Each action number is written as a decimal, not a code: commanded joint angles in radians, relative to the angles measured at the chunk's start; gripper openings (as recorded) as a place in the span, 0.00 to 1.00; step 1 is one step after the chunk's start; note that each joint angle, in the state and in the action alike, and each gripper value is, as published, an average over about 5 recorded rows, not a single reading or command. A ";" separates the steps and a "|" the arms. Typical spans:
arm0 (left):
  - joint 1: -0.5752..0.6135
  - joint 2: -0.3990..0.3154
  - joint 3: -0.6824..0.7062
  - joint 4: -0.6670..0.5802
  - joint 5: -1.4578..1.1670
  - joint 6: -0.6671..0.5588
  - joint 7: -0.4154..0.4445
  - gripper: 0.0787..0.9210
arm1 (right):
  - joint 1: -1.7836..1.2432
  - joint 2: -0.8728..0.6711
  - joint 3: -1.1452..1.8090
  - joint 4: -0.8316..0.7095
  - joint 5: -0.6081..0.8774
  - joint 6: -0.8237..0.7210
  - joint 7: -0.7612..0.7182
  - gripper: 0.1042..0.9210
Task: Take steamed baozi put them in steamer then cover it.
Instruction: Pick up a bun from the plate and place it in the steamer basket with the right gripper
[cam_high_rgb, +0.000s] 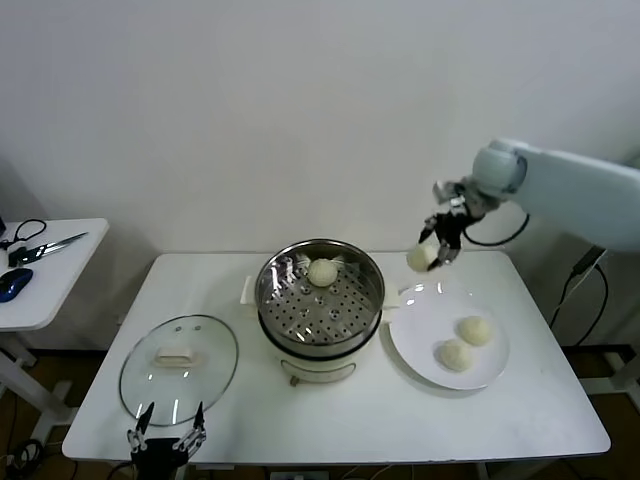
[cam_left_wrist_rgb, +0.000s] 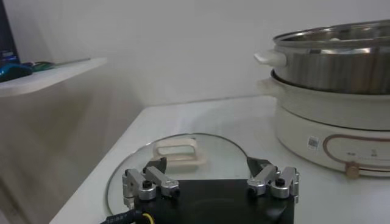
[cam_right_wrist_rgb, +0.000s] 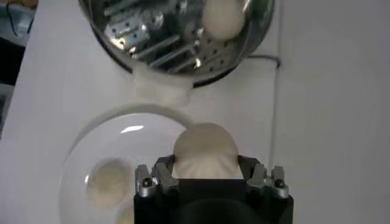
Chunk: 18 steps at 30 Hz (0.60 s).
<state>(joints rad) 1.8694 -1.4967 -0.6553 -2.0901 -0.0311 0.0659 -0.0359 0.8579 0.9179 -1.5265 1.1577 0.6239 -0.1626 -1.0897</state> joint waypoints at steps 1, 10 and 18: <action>0.001 0.000 0.001 0.000 0.000 0.000 0.000 0.88 | 0.217 0.058 0.011 0.084 0.179 -0.012 -0.041 0.73; -0.003 0.008 -0.002 -0.019 -0.006 0.007 0.003 0.88 | 0.037 0.203 0.063 0.239 0.259 -0.131 0.123 0.73; -0.004 0.007 -0.013 -0.029 -0.012 0.014 0.004 0.88 | -0.192 0.318 0.118 0.143 0.136 -0.173 0.218 0.73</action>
<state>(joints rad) 1.8653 -1.4903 -0.6718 -2.1162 -0.0442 0.0803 -0.0325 0.7976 1.1405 -1.4419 1.3001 0.7765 -0.2946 -0.9439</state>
